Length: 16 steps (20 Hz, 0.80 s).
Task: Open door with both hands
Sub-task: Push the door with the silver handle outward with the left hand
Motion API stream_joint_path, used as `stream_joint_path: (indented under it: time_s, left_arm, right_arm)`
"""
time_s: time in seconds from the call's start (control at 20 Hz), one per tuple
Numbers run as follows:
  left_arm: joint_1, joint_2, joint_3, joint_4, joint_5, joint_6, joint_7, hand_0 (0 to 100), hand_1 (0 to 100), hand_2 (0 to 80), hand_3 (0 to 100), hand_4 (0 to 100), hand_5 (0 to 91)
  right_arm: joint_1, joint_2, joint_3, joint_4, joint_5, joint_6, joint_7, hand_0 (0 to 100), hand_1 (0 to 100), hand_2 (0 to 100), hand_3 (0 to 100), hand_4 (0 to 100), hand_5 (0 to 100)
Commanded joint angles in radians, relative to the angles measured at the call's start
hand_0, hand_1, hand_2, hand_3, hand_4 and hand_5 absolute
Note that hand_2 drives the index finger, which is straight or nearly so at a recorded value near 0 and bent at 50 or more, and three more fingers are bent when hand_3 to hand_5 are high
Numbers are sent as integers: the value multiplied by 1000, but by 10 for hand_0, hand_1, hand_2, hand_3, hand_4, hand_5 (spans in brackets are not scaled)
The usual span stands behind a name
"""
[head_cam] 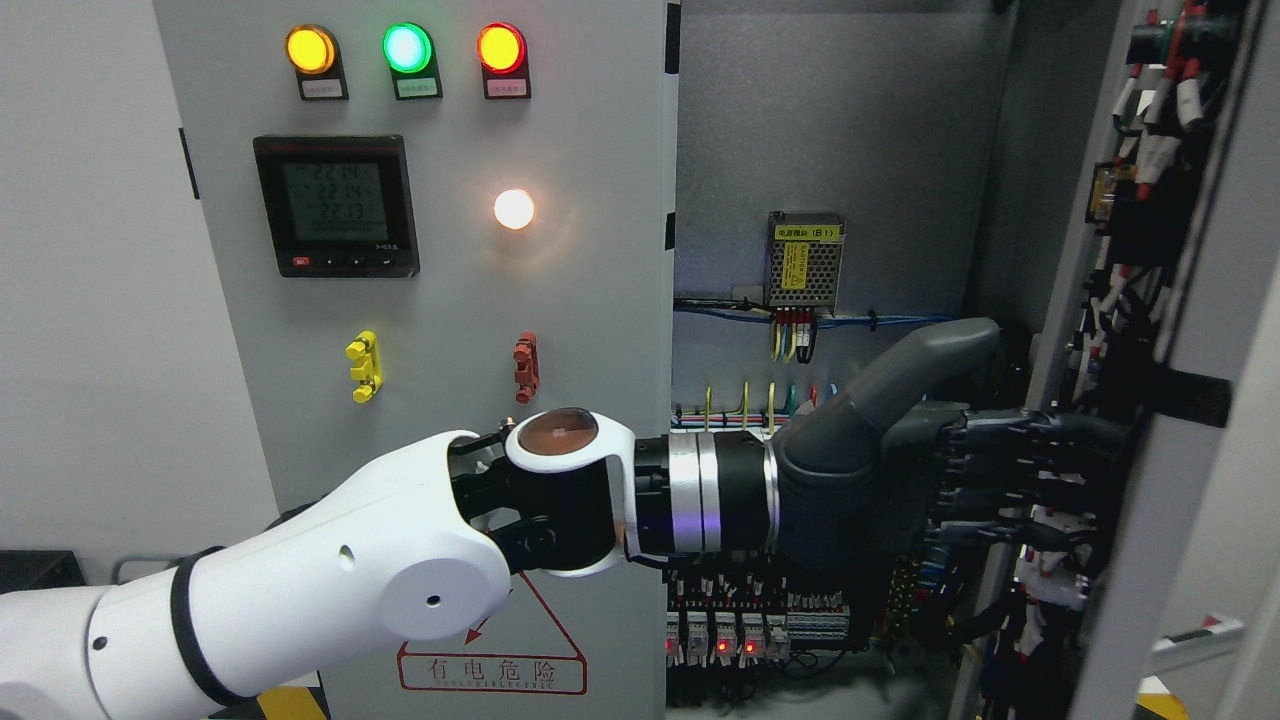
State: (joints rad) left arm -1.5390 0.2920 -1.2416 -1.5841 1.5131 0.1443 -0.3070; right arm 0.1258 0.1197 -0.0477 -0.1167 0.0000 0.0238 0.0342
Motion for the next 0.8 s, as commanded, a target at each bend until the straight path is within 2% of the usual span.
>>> stream_joint_path:
  time_s: [0.0,0.1,0.45,0.6,0.75]
  left_arm:
    - [-3,-175,5,-36,-11,-6,68,0,0,0,0,0,0]
    - [-1,-211,4,-30,-11,-8,97,0,0,0,0,0,0]
    - [-1,-247,2,-25,-14,-14,108,0,0,0,0,0,0]
    - [-1,-275,1,-5,-19,-15,144,0,0,0,0,0,0]
    - [-3,-304,-4,39,-17,-17,154,0,0,0,0,0,0]
  right_arm:
    - [0,0,0,0,-8,-1,0,0,0,0,0,0,0]
    - [0,0,0,0,-8,-1,0,0,0,0,0,0,0]
    - [0,0,0,0,-8,-1,0,0,0,0,0,0,0]
    - [0,0,0,0,-8,-1,0,0,0,0,0,0,0]
    - [0,0,0,0,-8,-1,0,0,0,0,0,0,0]
